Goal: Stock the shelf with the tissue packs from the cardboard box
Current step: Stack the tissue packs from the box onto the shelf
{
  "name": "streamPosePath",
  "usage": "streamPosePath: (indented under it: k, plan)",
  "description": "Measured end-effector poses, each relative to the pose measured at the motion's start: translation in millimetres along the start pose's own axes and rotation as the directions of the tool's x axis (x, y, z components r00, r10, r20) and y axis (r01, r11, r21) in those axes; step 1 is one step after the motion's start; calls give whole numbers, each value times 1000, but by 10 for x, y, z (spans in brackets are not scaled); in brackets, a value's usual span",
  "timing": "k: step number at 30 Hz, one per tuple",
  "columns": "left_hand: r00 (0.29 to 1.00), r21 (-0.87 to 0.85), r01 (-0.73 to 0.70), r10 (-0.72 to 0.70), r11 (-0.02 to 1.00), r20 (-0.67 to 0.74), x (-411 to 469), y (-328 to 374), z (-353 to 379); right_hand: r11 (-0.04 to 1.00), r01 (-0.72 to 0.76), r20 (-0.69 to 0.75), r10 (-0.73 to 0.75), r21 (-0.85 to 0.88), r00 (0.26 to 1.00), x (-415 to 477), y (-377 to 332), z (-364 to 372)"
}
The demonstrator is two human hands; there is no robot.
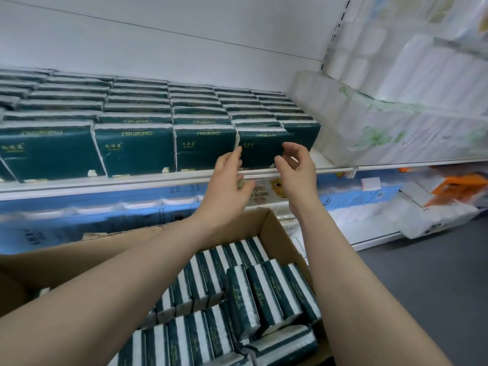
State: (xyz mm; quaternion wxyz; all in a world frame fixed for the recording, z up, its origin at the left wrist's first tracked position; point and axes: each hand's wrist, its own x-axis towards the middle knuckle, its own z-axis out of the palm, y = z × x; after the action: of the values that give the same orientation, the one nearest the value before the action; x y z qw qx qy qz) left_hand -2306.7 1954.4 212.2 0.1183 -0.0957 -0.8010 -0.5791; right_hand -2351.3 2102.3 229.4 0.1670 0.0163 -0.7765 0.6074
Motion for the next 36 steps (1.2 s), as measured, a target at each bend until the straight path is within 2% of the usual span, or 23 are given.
streamPosePath:
  k: [10,17,22,24,27,31,33,36]
  plan:
    - [999,86,15,-18,996,34,-3,-8,-53,993,8,108,5,-116,994,-35,19,19]
    - [999,89,-37,34,995,37,-213,-13,-208,986,23,135,0,-163,991,-280,-12,-85]
    - [999,80,-18,15,997,35,-539,-28,-366,962,27,234,39,-273,971,-624,-64,-199]
    - [996,119,32,-42,992,82,-685,-88,-391,923,27,302,97,-383,948,-803,-50,-218]
    - [966,165,128,-161,978,203,-921,-259,-328,828,-15,366,264,-560,893,-1092,120,-217]
    - [909,275,195,-278,942,310,-1150,-518,-133,633,83,427,412,-769,805,-1402,324,-233]
    - [869,348,215,-342,913,359,-1210,-618,-46,605,125,453,426,-786,783,-1500,378,-240]
    - [825,384,253,-406,888,393,-1248,-735,38,571,183,460,389,-800,798,-1603,445,-234]
